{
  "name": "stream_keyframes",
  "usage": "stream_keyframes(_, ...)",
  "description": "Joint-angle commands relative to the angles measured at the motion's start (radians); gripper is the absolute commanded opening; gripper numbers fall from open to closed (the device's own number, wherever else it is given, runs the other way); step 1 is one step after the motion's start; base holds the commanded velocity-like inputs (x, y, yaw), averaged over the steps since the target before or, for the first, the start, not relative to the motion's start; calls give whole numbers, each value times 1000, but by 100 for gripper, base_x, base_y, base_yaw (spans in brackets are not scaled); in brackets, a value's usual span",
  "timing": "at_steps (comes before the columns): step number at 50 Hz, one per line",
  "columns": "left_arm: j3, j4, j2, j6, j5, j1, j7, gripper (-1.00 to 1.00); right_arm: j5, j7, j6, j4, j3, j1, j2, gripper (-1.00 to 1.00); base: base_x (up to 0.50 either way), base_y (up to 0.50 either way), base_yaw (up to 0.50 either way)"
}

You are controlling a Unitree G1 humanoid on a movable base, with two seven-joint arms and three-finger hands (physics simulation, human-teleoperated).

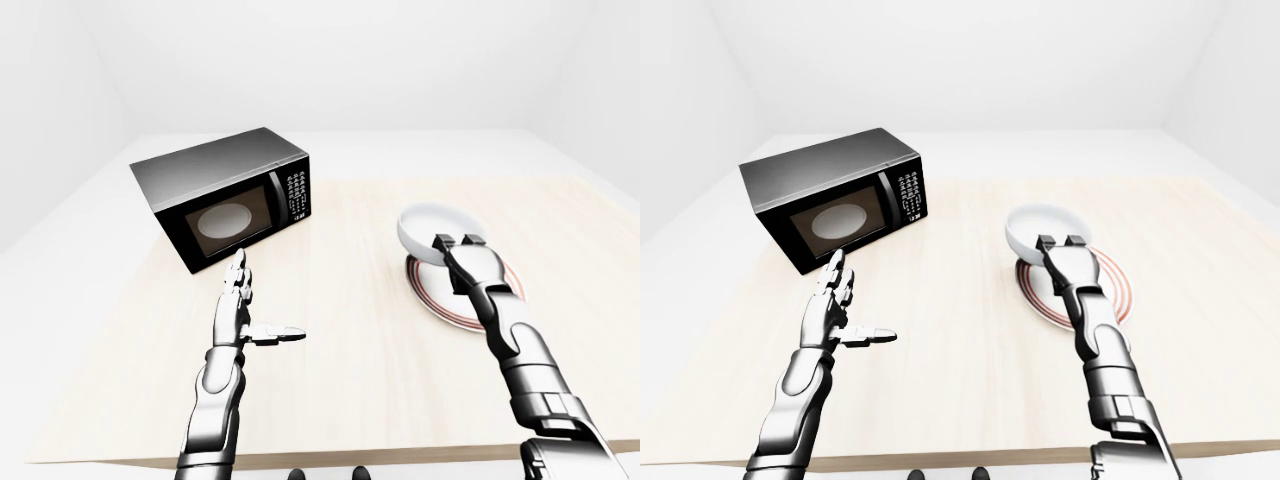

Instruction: Pick up the white bowl and put it on the plate.

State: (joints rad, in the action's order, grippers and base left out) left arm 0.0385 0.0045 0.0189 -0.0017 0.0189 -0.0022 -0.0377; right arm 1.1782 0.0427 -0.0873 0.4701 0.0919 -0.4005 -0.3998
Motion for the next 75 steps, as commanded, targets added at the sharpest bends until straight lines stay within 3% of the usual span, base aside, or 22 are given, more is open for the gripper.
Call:
stream_keyframes(1, 0, 0, 0, 0, 0, 0, 0, 100, 40, -39, 0, 6, 24, 5, -24, -100, 0, 0, 0)
stream_keyframes(28, 0, 0, 0, 0, 0, 0, 0, 100, 7, -61, 0, 11, 62, 60, -64, -100, 0, 0, 0)
stream_keyframes(75, 0, 0, 0, 0, 0, 0, 0, 100, -9, -170, 0, 176, 41, 55, -92, -100, 0, 0, 0)
